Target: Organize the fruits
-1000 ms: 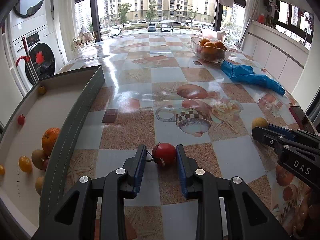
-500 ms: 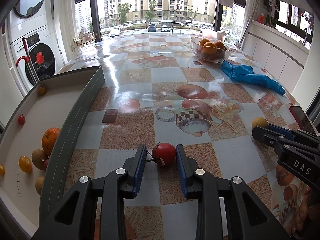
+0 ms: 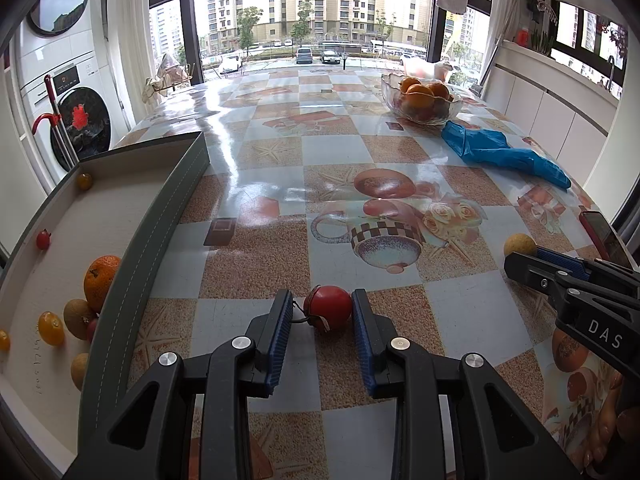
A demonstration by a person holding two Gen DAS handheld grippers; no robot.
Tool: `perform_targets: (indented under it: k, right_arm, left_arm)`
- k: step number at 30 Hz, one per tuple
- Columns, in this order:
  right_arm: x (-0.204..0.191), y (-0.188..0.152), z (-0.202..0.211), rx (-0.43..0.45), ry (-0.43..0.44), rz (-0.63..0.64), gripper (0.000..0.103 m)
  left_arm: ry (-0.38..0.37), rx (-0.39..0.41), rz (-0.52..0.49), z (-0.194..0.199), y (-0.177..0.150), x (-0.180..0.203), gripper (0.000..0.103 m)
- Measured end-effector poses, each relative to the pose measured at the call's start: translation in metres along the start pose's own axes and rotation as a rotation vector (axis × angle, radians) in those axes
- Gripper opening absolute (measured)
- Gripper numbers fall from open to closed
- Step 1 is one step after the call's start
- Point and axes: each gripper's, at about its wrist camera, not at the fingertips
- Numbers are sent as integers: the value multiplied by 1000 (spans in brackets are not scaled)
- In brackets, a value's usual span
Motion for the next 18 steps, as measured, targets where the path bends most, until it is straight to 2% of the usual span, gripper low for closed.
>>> perform_targets:
  k: [18]
  right_arm:
    - [2,0,0,0,3,-1,28]
  left_arm:
    - [1,0,-1,0,0,0,31]
Point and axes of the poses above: each gripper's, at about its wrist camera, not at the fingertips, and z roughly against the way its jaws point, x to its right, y to its top, and after that the axes turned 6 degrees about -x, right-handed
